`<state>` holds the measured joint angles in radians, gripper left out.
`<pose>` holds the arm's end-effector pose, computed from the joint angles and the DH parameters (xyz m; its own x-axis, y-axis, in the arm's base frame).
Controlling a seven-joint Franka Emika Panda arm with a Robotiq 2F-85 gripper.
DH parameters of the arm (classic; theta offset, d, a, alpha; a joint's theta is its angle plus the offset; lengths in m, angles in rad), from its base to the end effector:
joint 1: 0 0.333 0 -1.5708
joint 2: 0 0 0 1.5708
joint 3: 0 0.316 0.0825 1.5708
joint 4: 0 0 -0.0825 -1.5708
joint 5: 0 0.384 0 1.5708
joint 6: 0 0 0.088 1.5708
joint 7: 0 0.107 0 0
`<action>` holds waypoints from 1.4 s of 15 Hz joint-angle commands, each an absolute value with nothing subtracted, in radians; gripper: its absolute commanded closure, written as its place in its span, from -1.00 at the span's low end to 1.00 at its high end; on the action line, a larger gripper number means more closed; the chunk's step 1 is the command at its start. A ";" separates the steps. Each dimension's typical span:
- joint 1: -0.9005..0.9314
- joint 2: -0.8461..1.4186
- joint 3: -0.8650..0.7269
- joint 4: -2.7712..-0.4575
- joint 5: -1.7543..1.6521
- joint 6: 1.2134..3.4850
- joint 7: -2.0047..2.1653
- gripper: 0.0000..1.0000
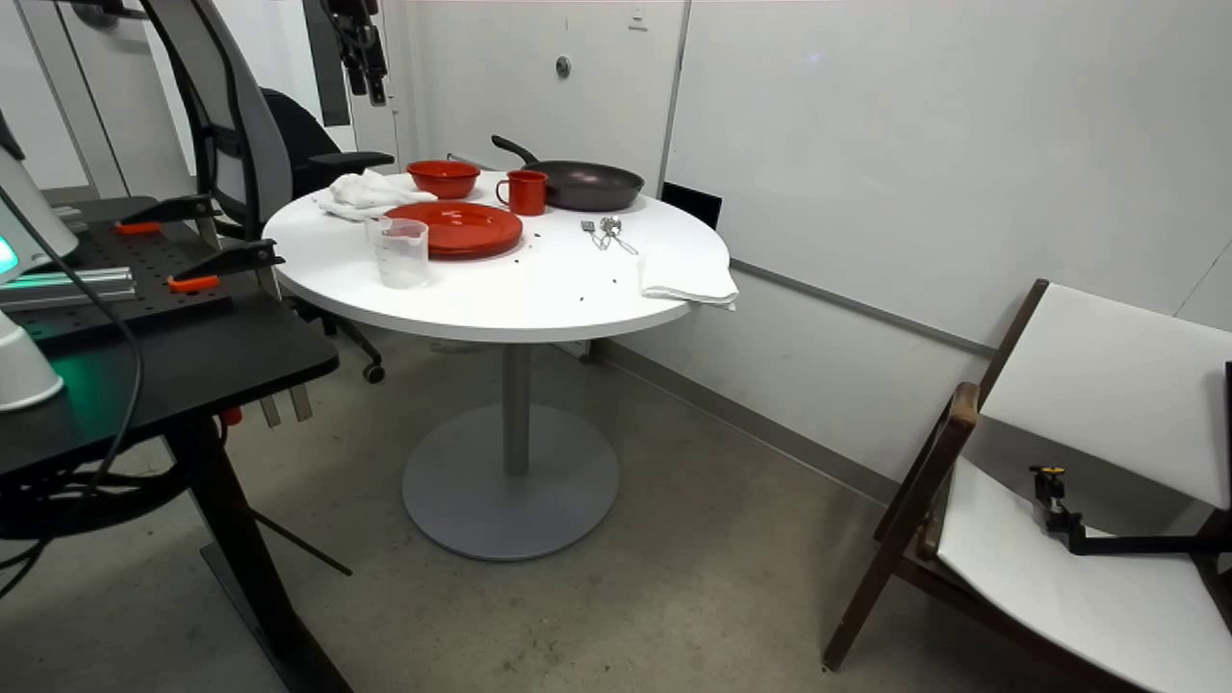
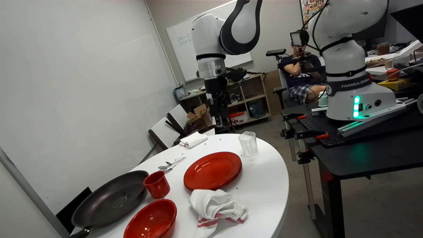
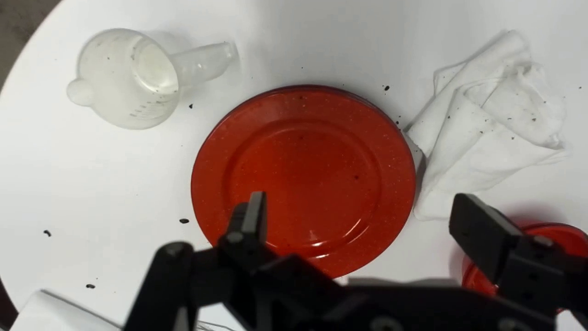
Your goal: Use the tea towel to wipe the plate
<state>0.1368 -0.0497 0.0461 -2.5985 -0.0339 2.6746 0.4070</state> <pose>0.4427 0.0828 0.2852 0.9733 -0.1938 0.1232 -0.1916 -0.9810 -0.0300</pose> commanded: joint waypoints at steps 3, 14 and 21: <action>0.100 -0.125 0.077 -2.683 -0.040 2.752 0.420 -1.00; 0.078 -0.125 0.100 -2.703 -0.024 2.763 0.400 -1.00; 0.076 -0.130 0.102 -2.709 -0.024 2.764 0.400 -1.00</action>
<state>0.0938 -0.1285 0.0836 -2.7094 -0.0317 2.7662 0.4072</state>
